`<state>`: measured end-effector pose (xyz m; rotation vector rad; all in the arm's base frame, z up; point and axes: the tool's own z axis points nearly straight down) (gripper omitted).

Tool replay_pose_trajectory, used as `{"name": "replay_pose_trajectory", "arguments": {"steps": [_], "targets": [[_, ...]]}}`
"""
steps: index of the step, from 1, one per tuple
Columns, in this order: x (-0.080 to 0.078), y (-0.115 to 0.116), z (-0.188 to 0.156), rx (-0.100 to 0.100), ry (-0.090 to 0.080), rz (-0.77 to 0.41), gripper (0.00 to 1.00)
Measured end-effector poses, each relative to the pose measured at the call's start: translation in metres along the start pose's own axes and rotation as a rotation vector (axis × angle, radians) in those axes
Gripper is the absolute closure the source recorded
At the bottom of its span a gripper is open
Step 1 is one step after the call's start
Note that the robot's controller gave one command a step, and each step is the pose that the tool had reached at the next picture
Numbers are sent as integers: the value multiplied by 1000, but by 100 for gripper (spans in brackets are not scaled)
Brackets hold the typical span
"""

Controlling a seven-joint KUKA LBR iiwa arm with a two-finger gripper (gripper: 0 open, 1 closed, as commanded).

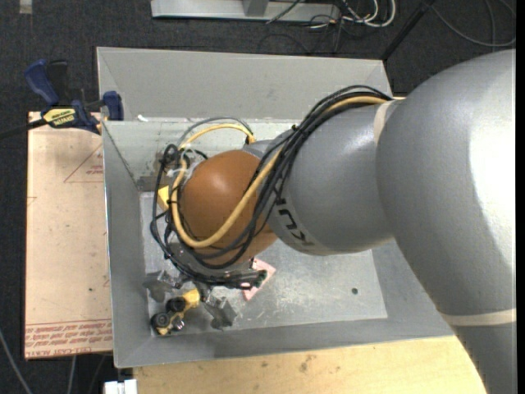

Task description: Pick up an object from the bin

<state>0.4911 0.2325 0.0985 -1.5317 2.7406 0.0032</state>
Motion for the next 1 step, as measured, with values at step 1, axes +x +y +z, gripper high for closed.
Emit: {"name": "replay_pose_trajectory", "arguments": {"steps": [1], "targets": [[0,0,0,0,0,2,100]]}}
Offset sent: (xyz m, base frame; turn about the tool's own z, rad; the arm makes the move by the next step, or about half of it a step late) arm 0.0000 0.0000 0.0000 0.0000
